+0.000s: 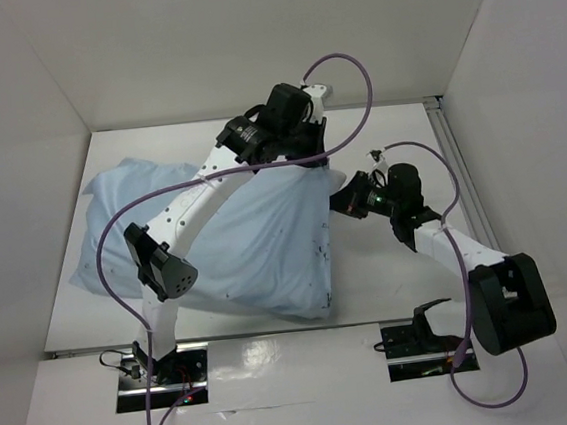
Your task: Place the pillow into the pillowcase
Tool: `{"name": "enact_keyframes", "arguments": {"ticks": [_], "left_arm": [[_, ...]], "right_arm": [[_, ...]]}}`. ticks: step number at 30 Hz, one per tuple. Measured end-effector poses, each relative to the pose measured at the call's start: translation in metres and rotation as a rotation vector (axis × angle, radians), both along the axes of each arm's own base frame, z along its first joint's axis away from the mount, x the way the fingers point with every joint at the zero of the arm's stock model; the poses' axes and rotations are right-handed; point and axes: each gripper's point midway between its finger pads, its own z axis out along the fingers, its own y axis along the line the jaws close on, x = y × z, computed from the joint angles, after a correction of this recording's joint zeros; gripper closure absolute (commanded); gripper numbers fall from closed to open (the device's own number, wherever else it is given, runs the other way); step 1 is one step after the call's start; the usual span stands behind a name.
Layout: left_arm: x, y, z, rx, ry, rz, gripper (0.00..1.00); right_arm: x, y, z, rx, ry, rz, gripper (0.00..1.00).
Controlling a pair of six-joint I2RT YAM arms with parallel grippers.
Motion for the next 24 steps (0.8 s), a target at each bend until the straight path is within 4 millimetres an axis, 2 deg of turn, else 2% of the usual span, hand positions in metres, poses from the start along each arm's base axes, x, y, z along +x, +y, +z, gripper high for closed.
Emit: {"name": "enact_keyframes", "arguments": {"ticks": [2, 4, 9, 11, 13, 14, 18, 19, 20, 22, 24], "left_arm": [[-0.006, -0.006, 0.001, -0.014, 0.008, -0.016, 1.0], [-0.017, -0.018, 0.005, -0.036, 0.021, -0.051, 1.0], [-0.055, -0.057, 0.016, -0.131, 0.082, -0.184, 1.0], [-0.063, -0.063, 0.014, -0.133, 0.096, -0.207, 1.0], [-0.06, -0.058, 0.01, -0.12, 0.098, -0.187, 1.0], [-0.057, -0.056, 0.01, -0.125, 0.098, -0.178, 1.0], [-0.051, -0.048, 0.018, -0.157, 0.098, -0.152, 1.0], [-0.047, -0.045, 0.022, -0.167, 0.094, -0.147, 1.0], [-0.043, -0.04, 0.027, -0.182, 0.09, -0.14, 1.0], [-0.033, -0.029, 0.038, -0.212, 0.082, -0.12, 1.0], [-0.021, -0.017, 0.046, -0.235, 0.076, -0.091, 1.0]], "right_arm": [[-0.005, 0.001, -0.004, -0.006, 0.005, 0.001, 1.0], [-0.01, 0.011, -0.007, -0.006, 0.012, 0.016, 1.0], [-0.031, 0.06, -0.006, 0.001, -0.013, 0.131, 1.0], [-0.032, 0.076, -0.006, 0.011, -0.021, 0.162, 1.0], [-0.026, 0.081, -0.007, 0.017, -0.026, 0.16, 1.0], [-0.023, 0.081, -0.007, 0.016, -0.022, 0.154, 0.96], [-0.02, 0.069, -0.006, -0.011, -0.013, 0.115, 0.59], [-0.02, 0.062, -0.003, -0.028, -0.019, 0.095, 0.37], [-0.021, 0.052, 0.005, -0.046, -0.036, 0.066, 0.28], [-0.027, 0.033, 0.026, -0.076, -0.091, 0.008, 0.17], [-0.035, 0.013, 0.049, -0.099, -0.157, -0.053, 0.17]]}}
